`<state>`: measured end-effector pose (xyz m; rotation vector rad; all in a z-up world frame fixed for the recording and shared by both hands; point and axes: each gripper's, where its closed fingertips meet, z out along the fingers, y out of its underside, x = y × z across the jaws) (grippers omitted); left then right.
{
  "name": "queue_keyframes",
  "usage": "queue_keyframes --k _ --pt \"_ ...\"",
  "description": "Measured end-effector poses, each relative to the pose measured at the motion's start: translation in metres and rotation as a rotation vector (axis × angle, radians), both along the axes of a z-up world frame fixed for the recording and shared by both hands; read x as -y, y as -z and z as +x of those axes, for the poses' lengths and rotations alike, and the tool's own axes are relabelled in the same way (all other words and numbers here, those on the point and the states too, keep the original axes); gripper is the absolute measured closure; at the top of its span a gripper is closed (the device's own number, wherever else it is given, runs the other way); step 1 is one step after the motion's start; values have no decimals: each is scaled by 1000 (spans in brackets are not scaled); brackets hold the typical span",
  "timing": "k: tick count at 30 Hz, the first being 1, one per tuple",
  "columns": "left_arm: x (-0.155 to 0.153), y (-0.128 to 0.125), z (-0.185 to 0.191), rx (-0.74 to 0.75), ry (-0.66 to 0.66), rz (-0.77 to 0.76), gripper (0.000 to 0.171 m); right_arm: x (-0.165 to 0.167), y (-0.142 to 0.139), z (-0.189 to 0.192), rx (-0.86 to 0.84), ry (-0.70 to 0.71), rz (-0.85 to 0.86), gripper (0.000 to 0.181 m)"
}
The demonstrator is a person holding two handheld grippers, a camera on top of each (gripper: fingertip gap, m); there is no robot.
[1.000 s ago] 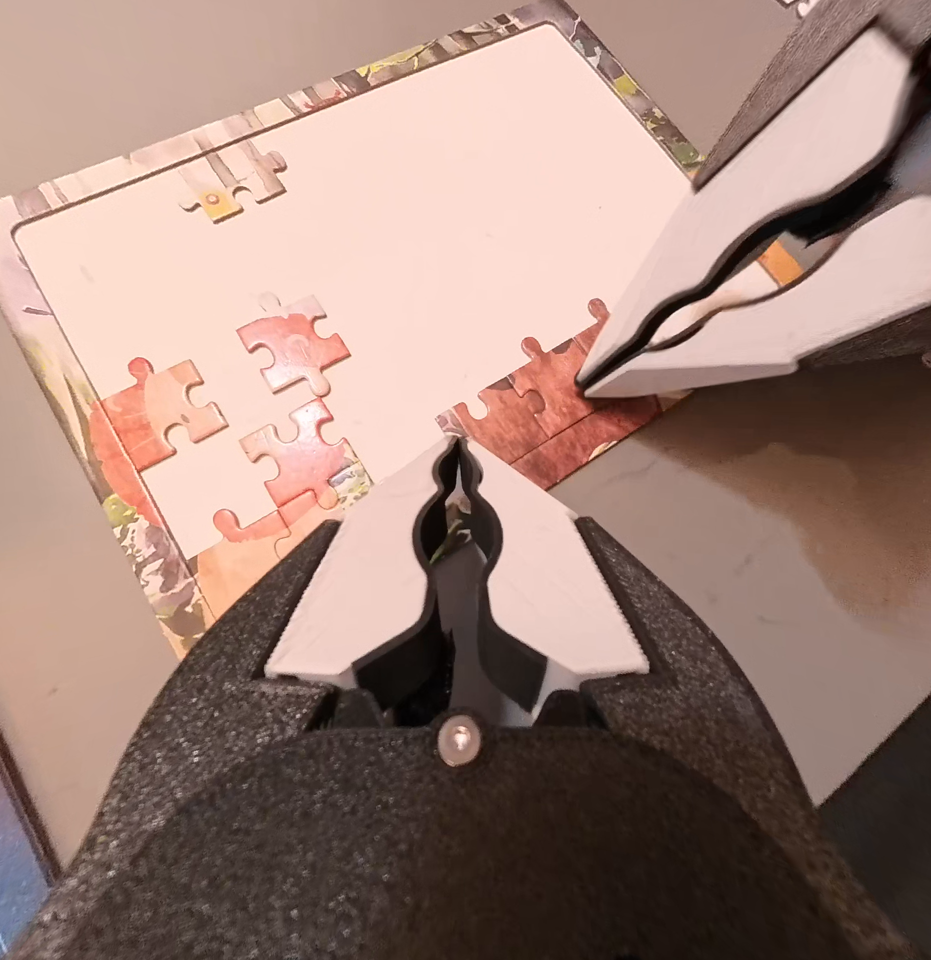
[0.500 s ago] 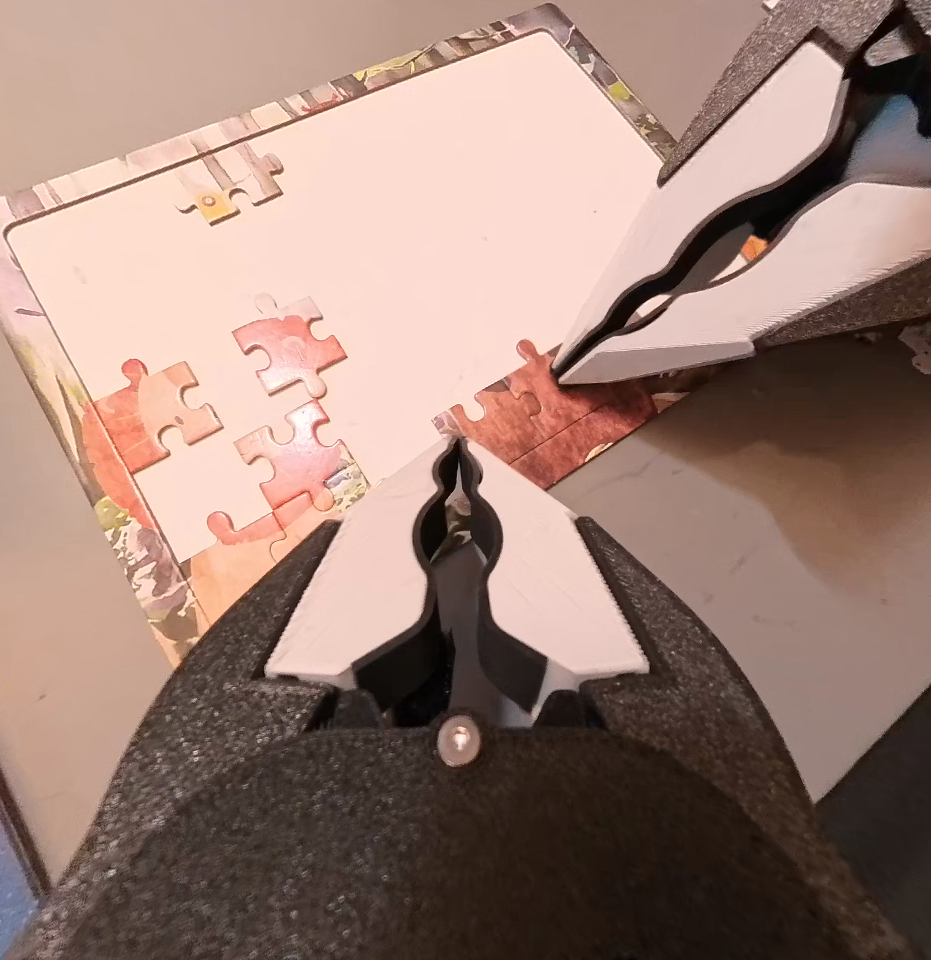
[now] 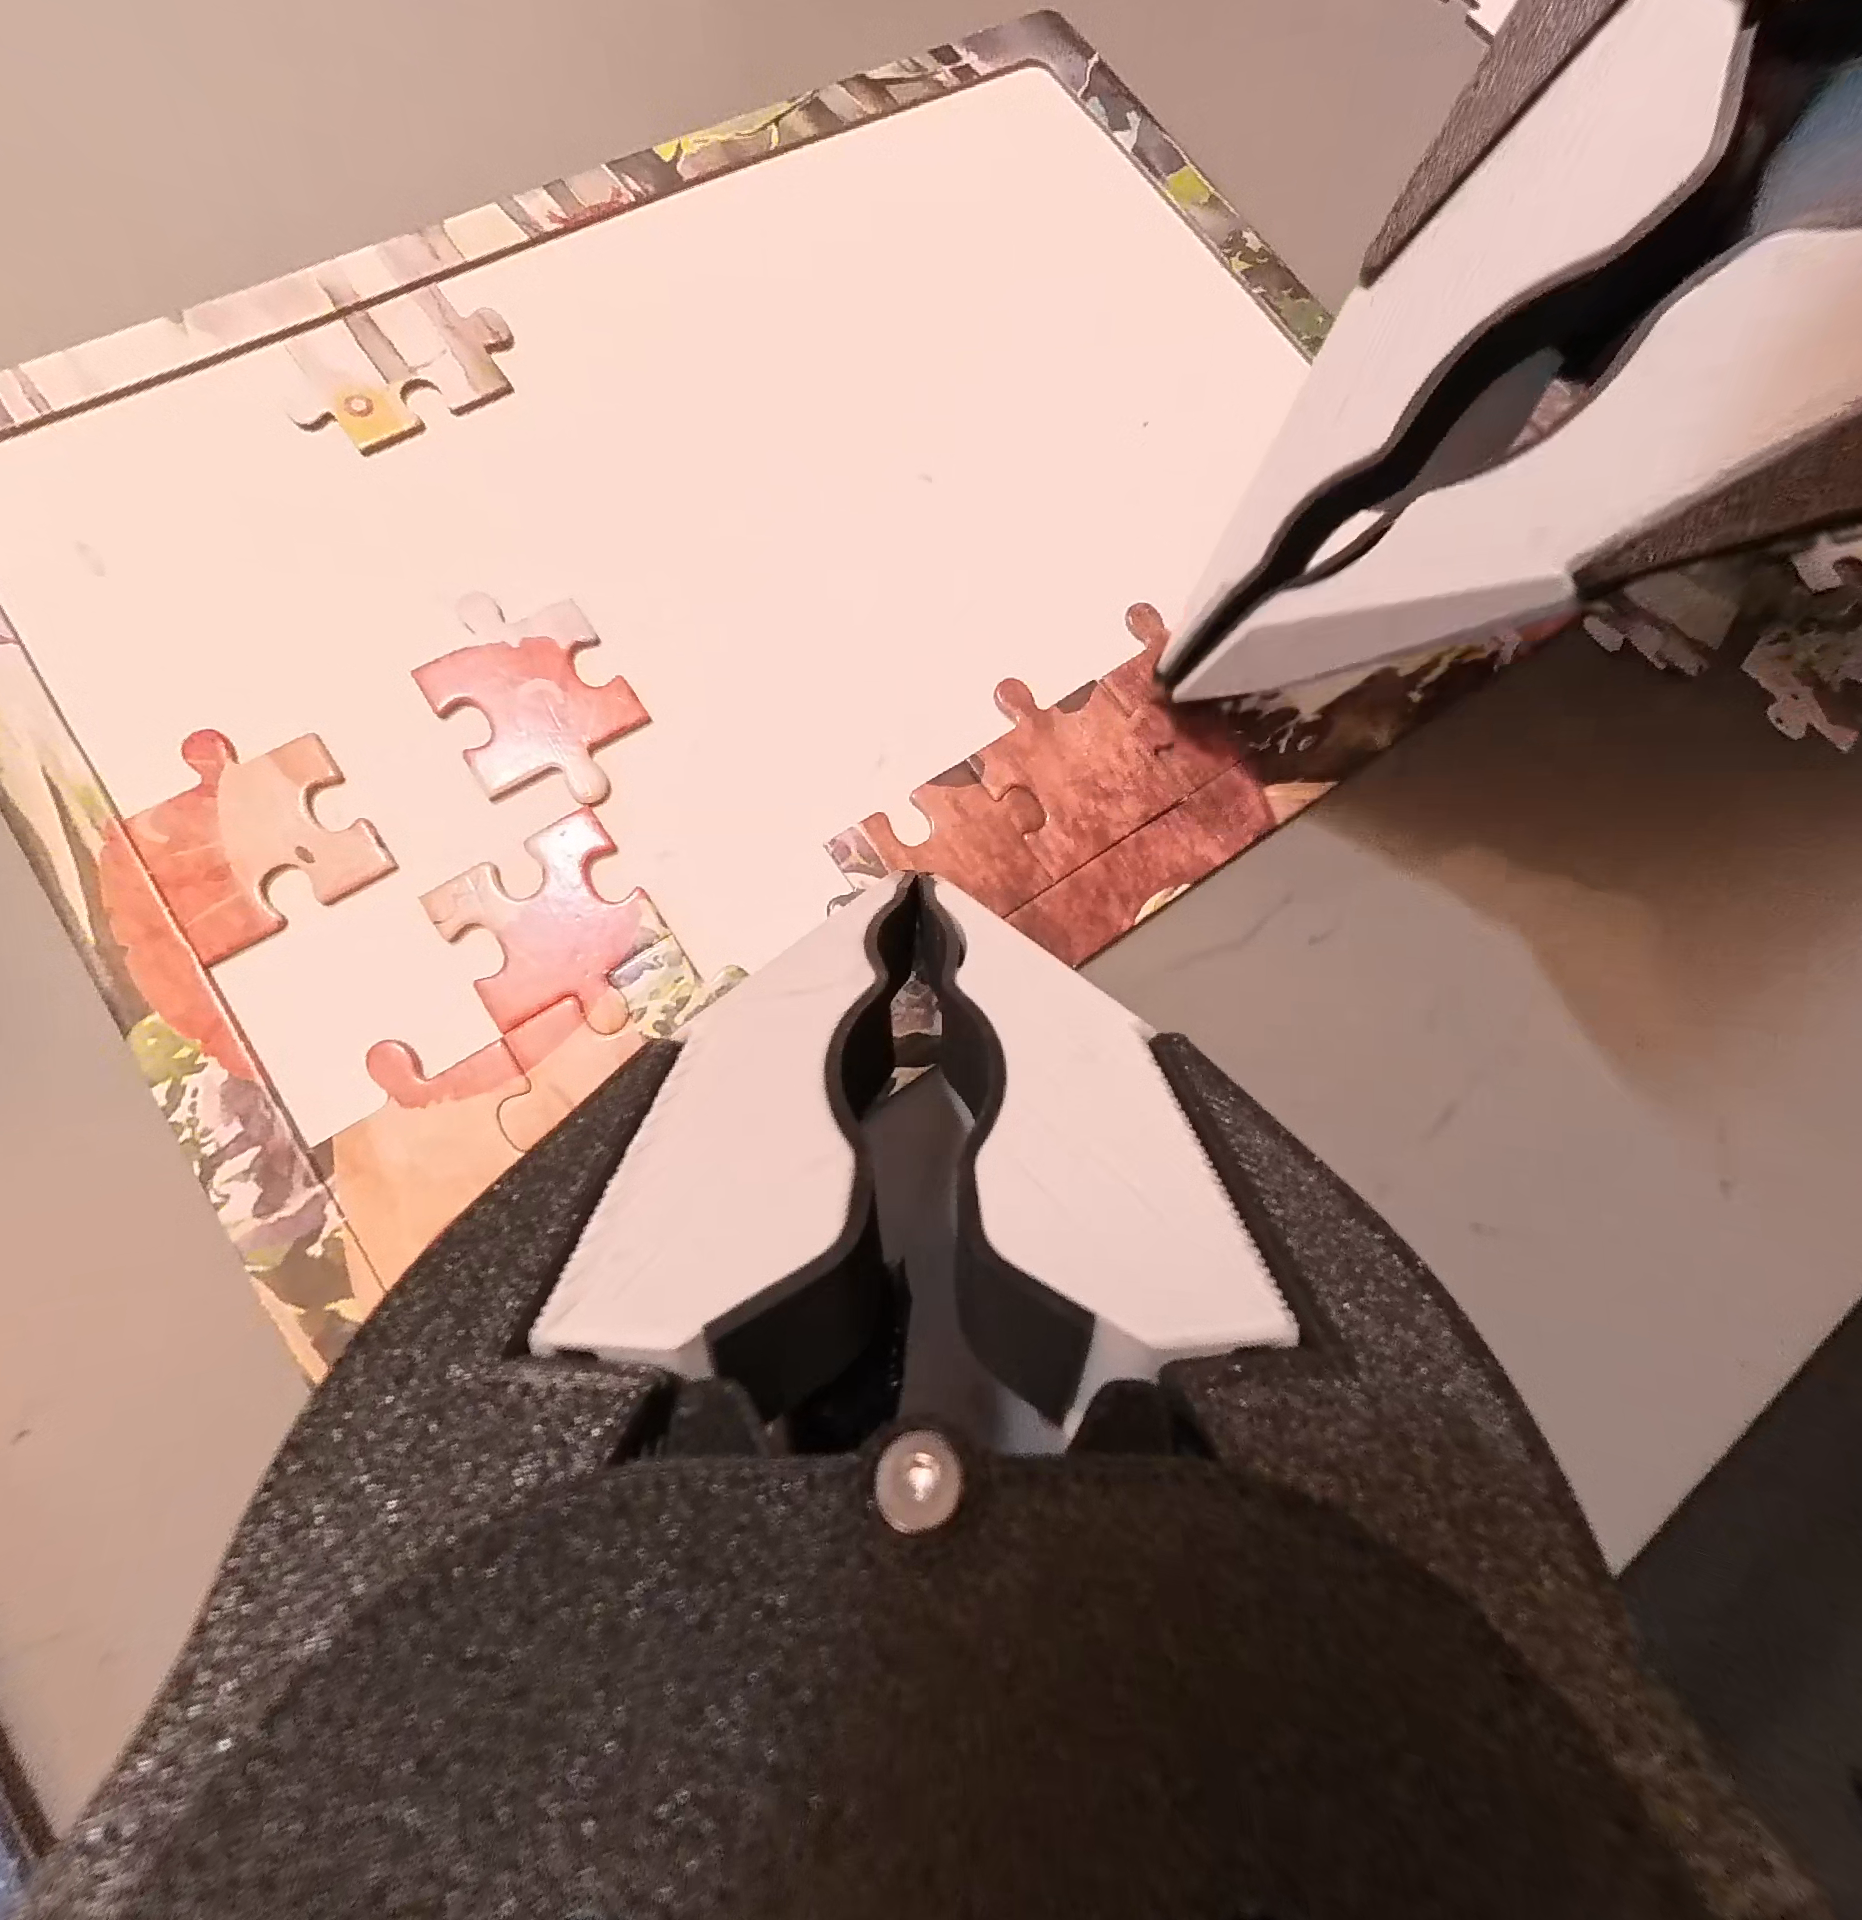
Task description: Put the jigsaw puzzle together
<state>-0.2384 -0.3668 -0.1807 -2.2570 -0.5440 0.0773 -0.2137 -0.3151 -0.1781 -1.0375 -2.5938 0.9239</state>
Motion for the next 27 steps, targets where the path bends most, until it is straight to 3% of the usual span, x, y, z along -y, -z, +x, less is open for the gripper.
queue_keyframes --k 4,8,12,16,20,27 --pt "0 0 0 -5 1 -2 171 7 -11 -2 -21 0 -61 181" --pt "0 0 0 -5 0 -1 171 13 4 1 -19 -28 12 181" --pt "0 0 0 -8 2 -3 171 13 3 1 13 -11 -41 181" --pt "2 -3 -6 -34 -21 0 171 -1 -19 -1 2 36 -148 181" --pt "7 -8 -15 -22 -68 32 171 -32 -2 13 87 65 -73 181" --pt "7 0 -11 -7 -53 0 171 -19 4 14 92 33 -70 181"
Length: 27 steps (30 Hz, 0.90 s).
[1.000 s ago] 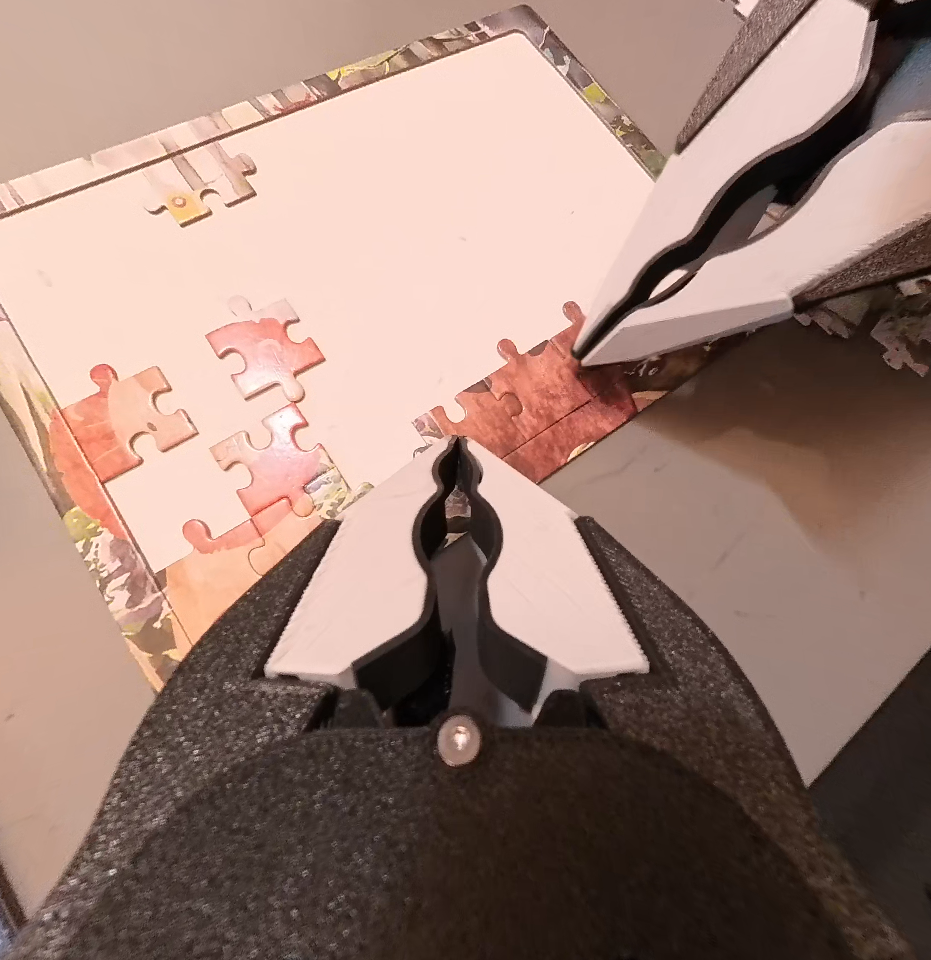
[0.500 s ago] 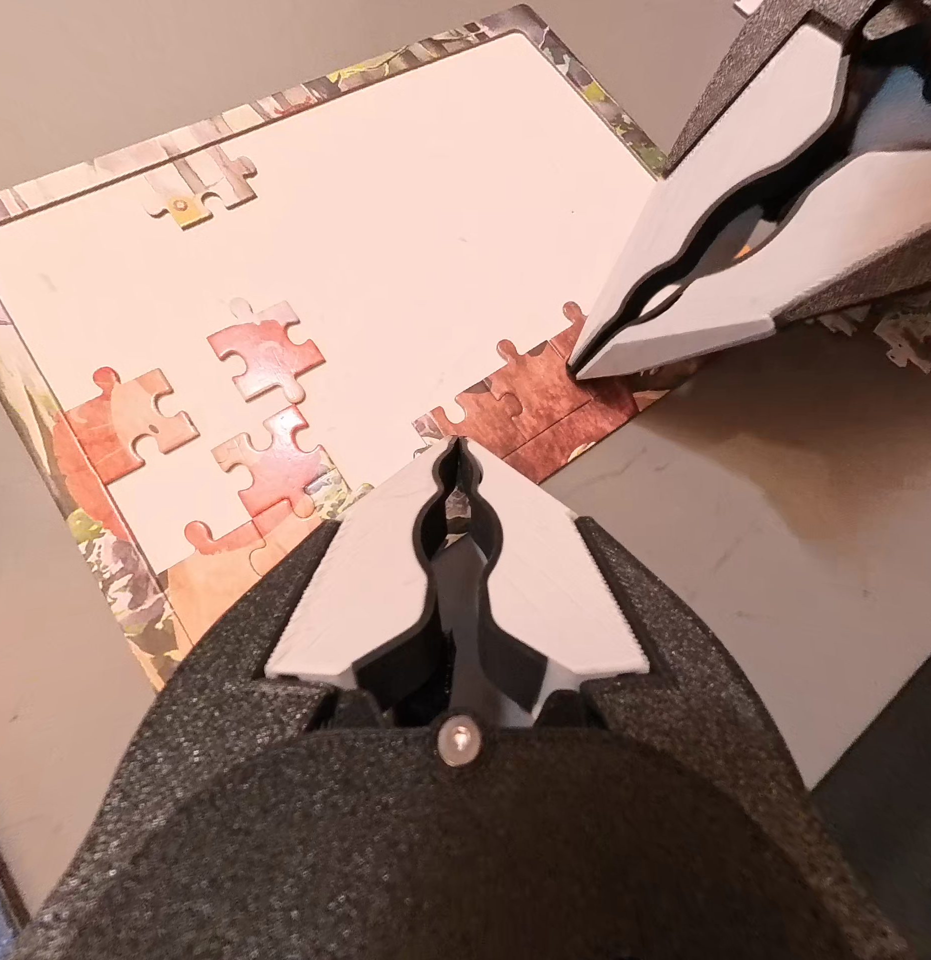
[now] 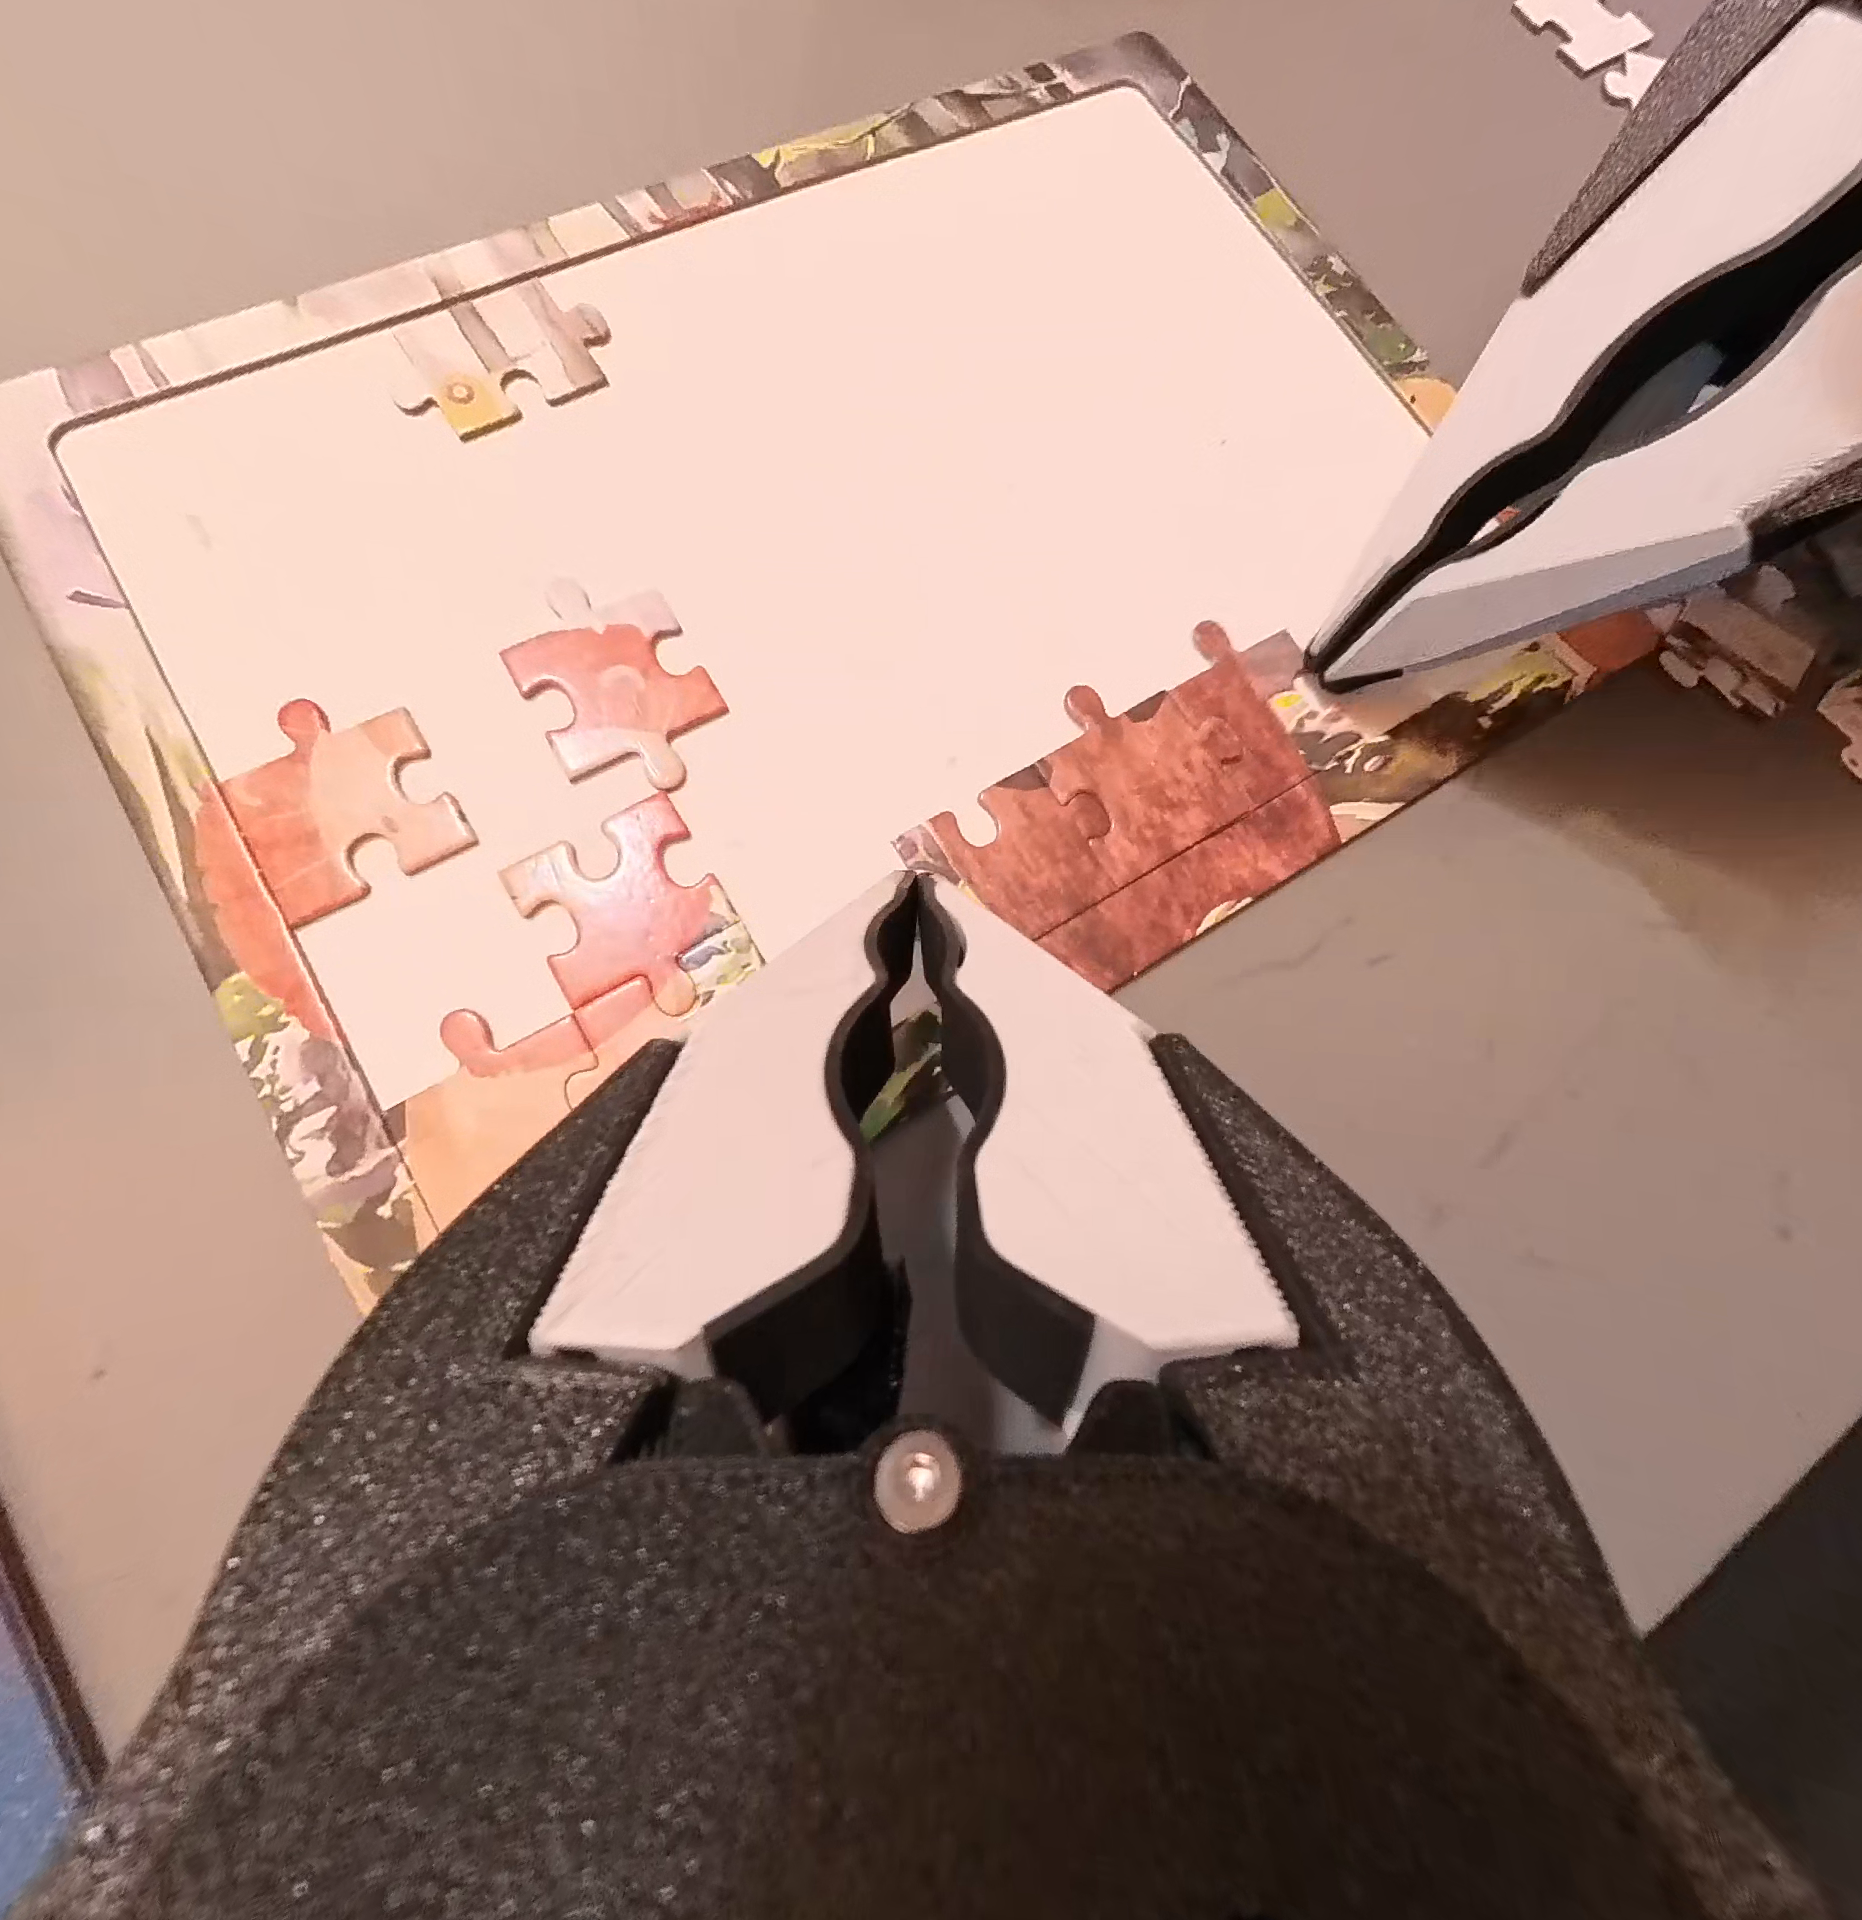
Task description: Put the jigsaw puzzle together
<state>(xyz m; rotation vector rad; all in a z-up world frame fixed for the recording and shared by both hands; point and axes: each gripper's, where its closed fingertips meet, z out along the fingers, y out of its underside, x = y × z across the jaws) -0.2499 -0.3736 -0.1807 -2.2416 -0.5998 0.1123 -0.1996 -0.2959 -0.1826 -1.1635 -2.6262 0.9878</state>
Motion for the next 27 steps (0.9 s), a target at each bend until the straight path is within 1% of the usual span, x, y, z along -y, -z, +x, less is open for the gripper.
queue_keyframes --k 5,10,12,15,17,21,27 --pt "0 0 0 -3 -1 0 171 7 0 0 1 -10 -9 181" --pt "0 0 0 1 -1 3 171 0 -3 -3 -26 5 19 181" --pt "0 0 0 -6 0 -2 171 7 -6 -2 -41 -22 5 181" --pt "0 0 0 -9 0 -2 171 18 -6 -3 -102 -67 32 181" --pt "0 0 0 -6 0 -1 171 20 0 -1 -84 -79 49 181" --pt "0 0 0 -6 0 0 171 15 -1 0 -61 -62 32 181" --pt "-1 0 0 -8 0 -1 171 16 -1 0 -52 -53 21 181"
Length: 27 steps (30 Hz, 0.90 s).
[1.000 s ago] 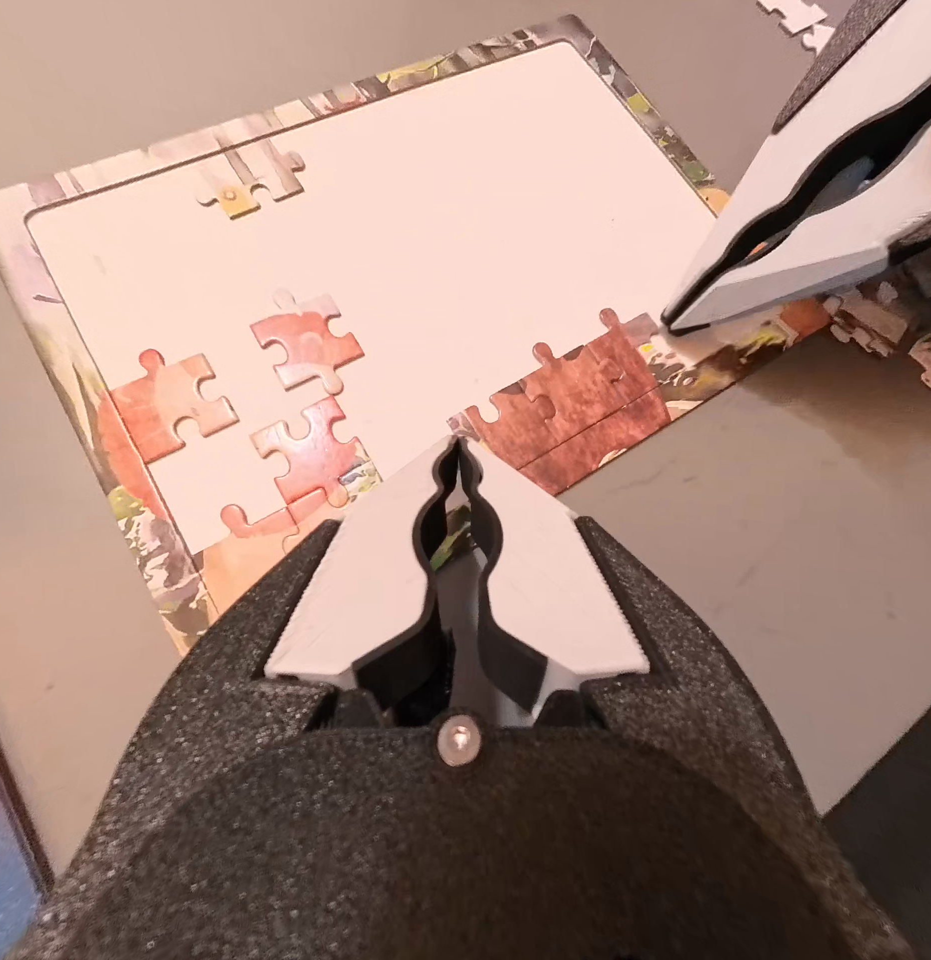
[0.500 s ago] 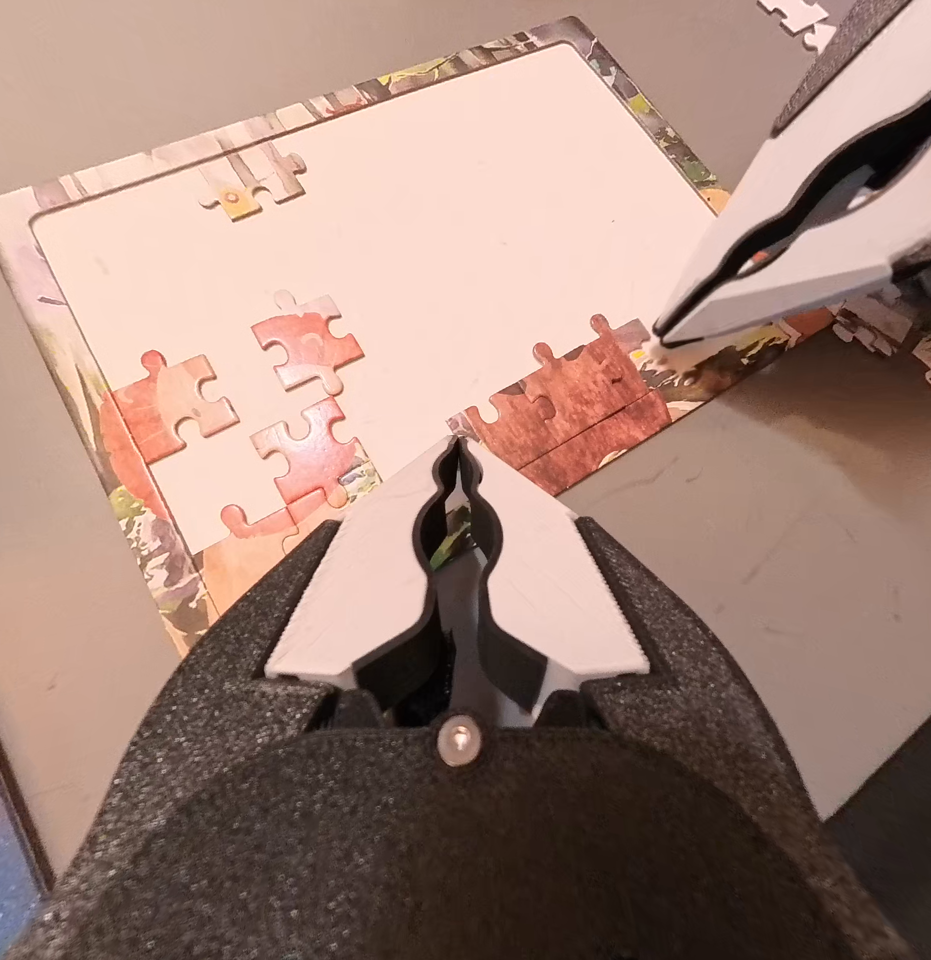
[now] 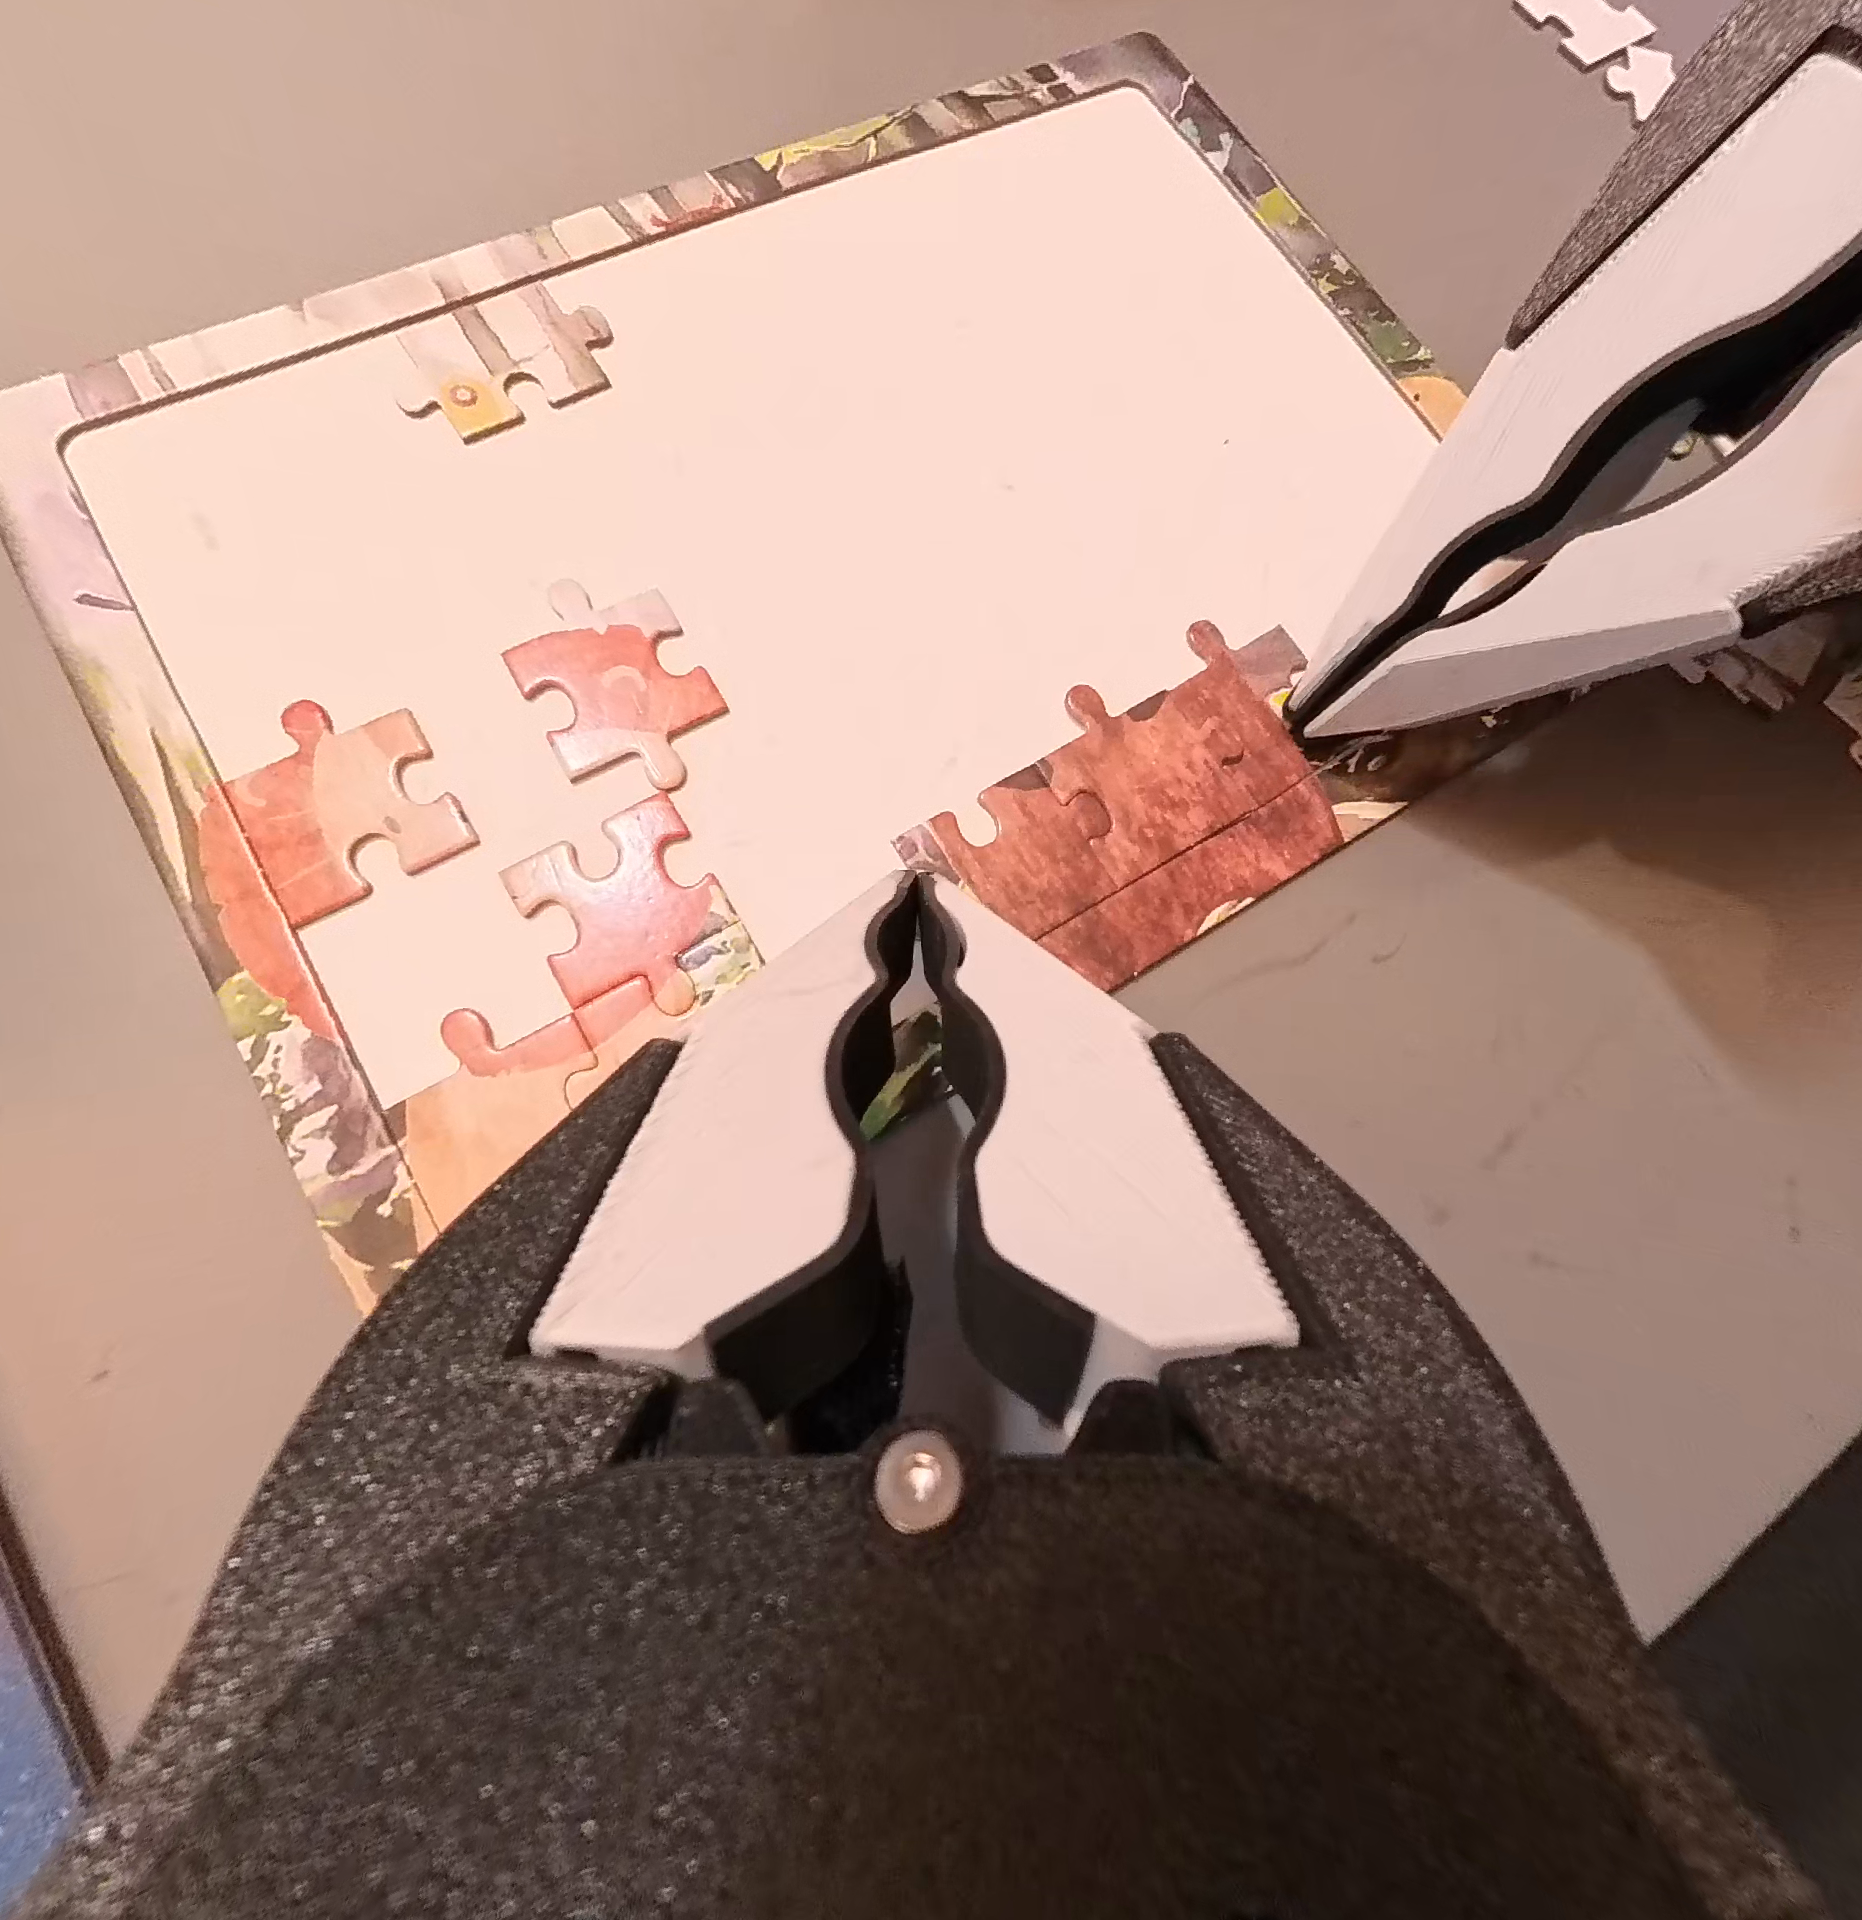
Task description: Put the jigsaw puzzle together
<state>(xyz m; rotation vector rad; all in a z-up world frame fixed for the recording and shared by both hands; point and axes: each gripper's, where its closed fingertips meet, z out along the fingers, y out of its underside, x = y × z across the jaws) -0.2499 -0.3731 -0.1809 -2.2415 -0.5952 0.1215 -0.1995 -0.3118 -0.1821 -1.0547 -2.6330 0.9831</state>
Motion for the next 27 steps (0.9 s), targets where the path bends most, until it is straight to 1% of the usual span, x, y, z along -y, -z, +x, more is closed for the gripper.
queue_keyframes --k 6,8,11,13,15,18,22,26,27 --pt "0 0 0 1 0 0 171 2 -2 1 32 19 -27 181" --pt "0 0 0 0 0 0 171 4 -9 0 24 26 -68 181" --pt "0 0 0 0 0 0 171 8 -14 -8 -24 31 -76 181" --pt "0 0 0 0 0 0 171 15 -12 -13 -57 33 -69 181" --pt "0 0 0 -1 0 0 171 16 -1 -13 -35 29 -30 181" --pt "0 0 0 0 -1 0 171 16 -1 -12 -15 39 -64 181" --pt "0 0 0 1 0 1 171 15 -2 -12 -2 36 -67 181" --pt "0 0 0 -6 0 -2 171 14 -13 -18 -35 58 -94 181" --pt "0 0 0 -6 0 -2 171 15 -9 -16 -26 45 -68 181"
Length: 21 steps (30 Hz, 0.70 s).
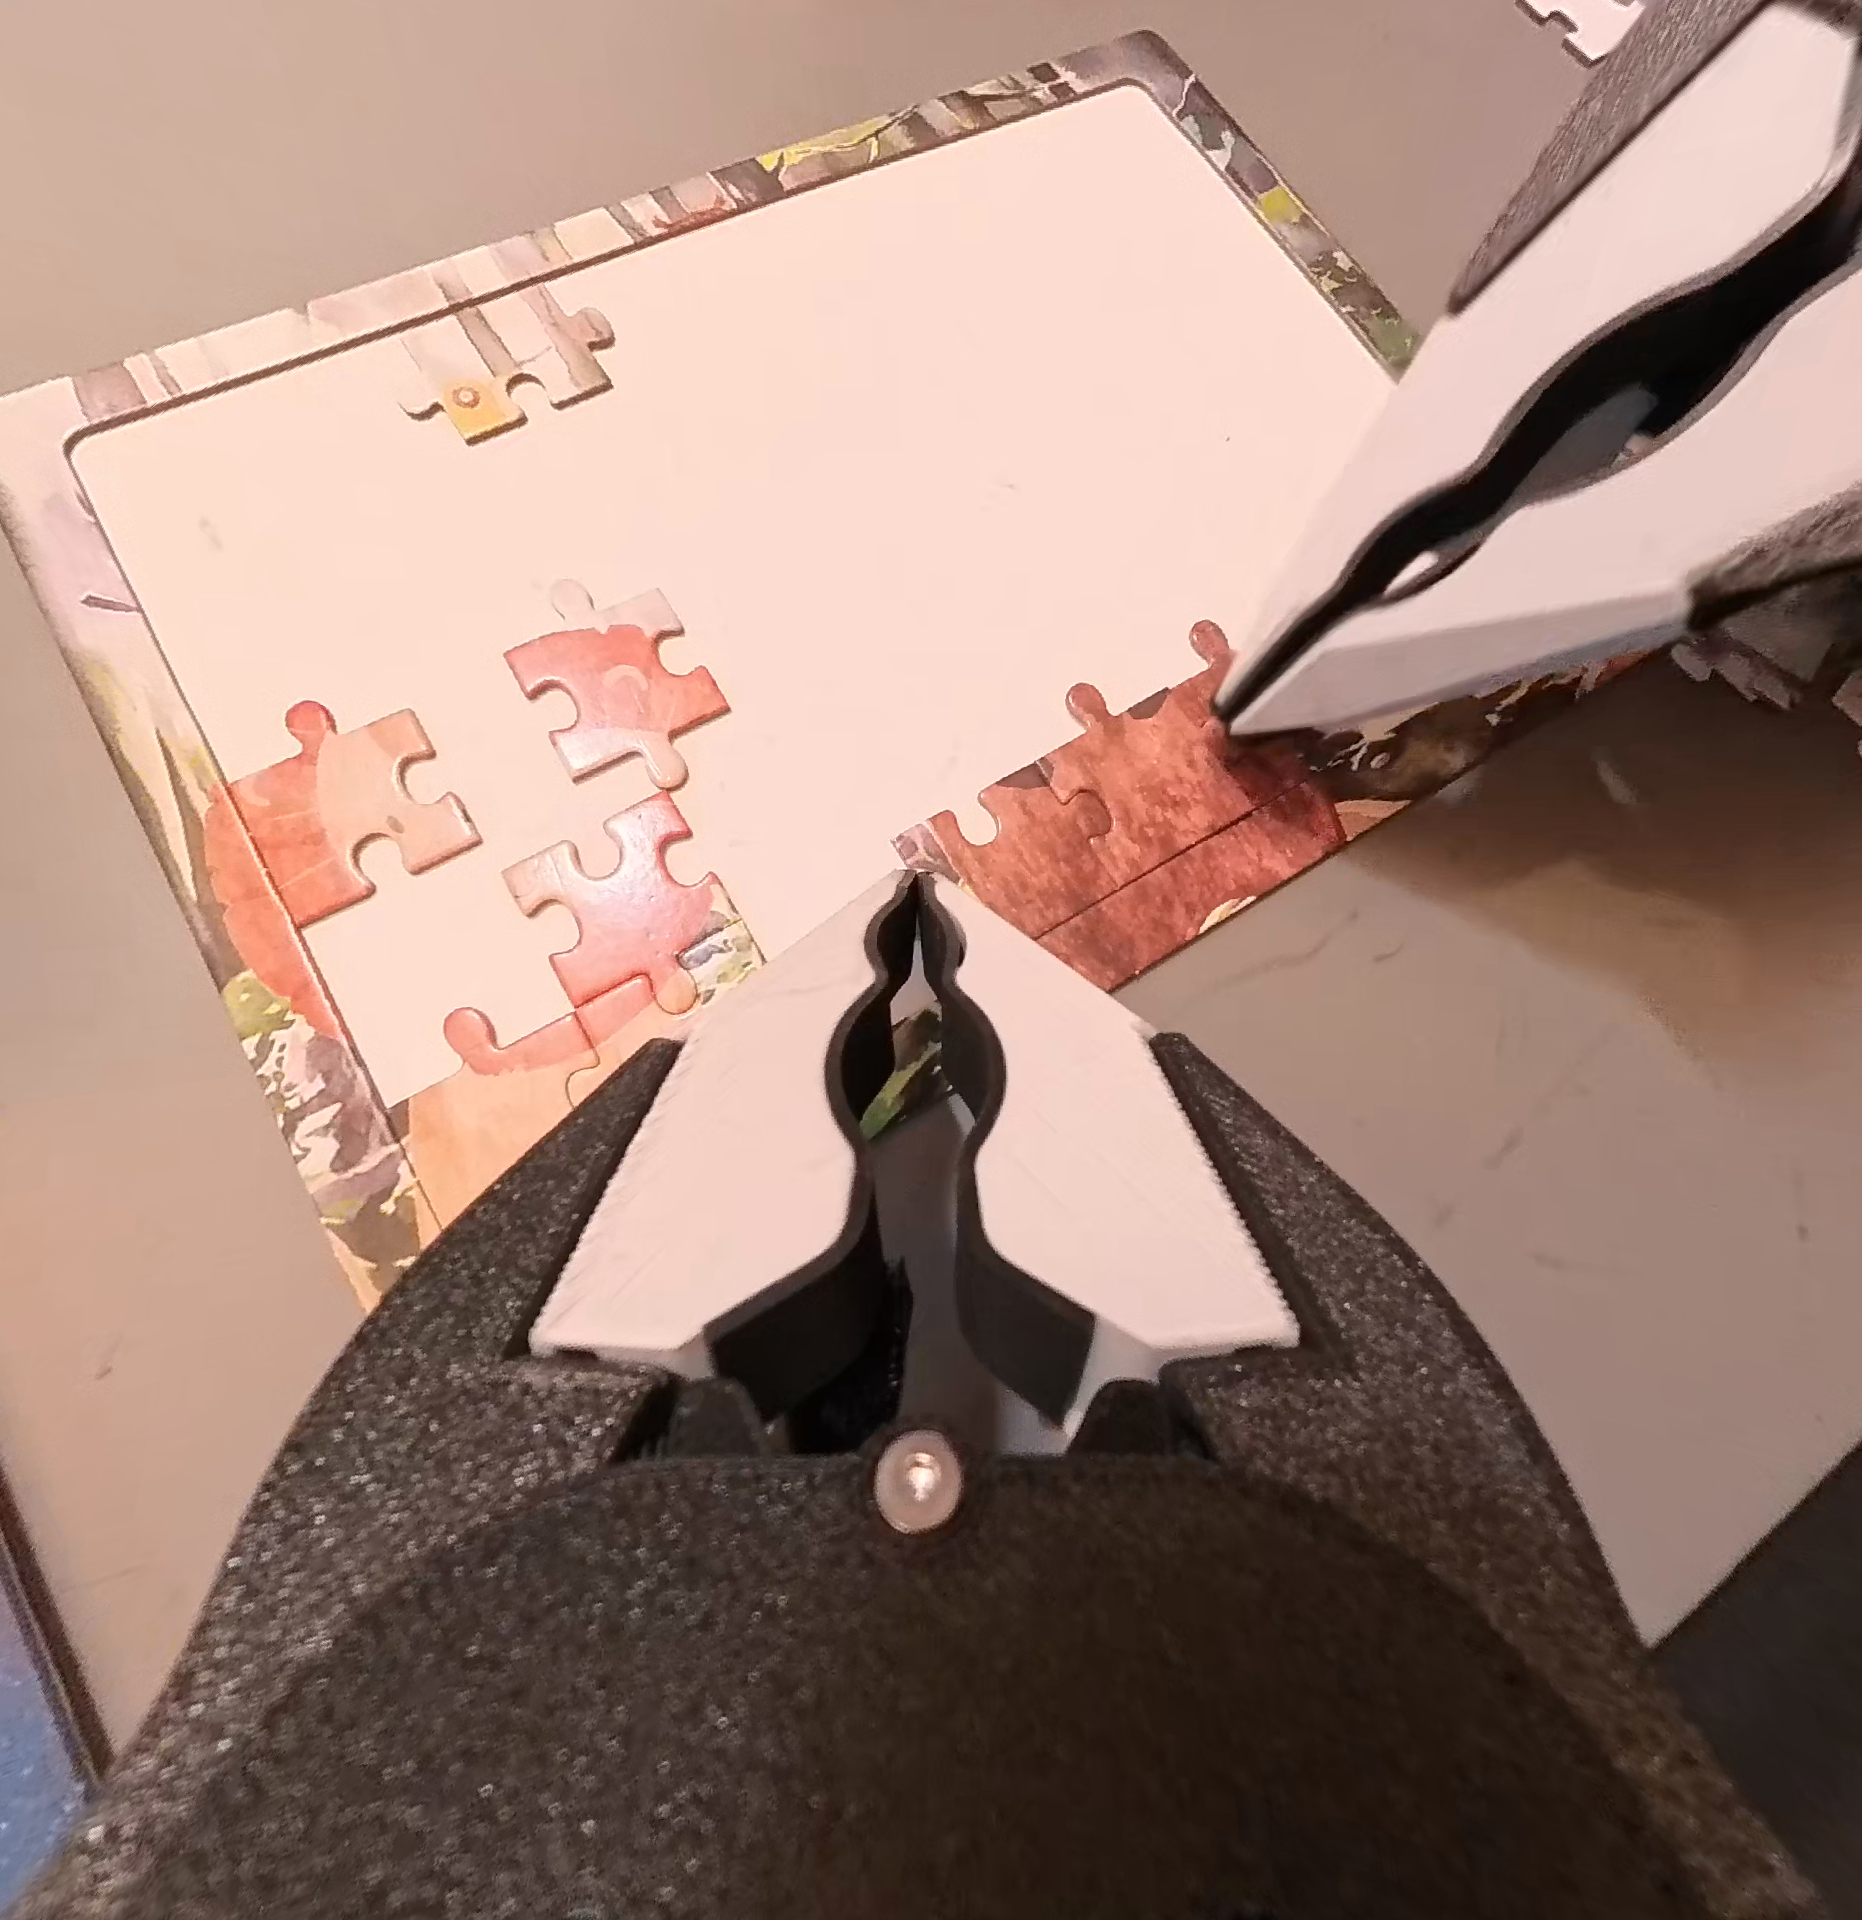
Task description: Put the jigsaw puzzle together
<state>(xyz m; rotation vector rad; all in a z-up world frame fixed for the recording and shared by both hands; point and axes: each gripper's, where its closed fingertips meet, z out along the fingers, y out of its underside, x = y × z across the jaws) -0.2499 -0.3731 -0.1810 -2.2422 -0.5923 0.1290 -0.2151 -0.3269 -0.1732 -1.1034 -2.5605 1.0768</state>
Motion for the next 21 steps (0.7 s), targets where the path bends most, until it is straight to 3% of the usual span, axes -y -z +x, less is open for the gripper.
queue_keyframes --k 1,11,17,21 --pt "0 0 0 0 0 0 171 -3 10 3 18 -12 56 180" --pt "1 -15 -5 -63 -22 45 171 -1 10 1 1 -18 77 181" --pt "-17 -19 19 -29 99 83 171 -2 0 2 12 -2 1 181" --pt "-24 -8 26 -65 130 -5 171 -21 -1 3 13 27 41 181"
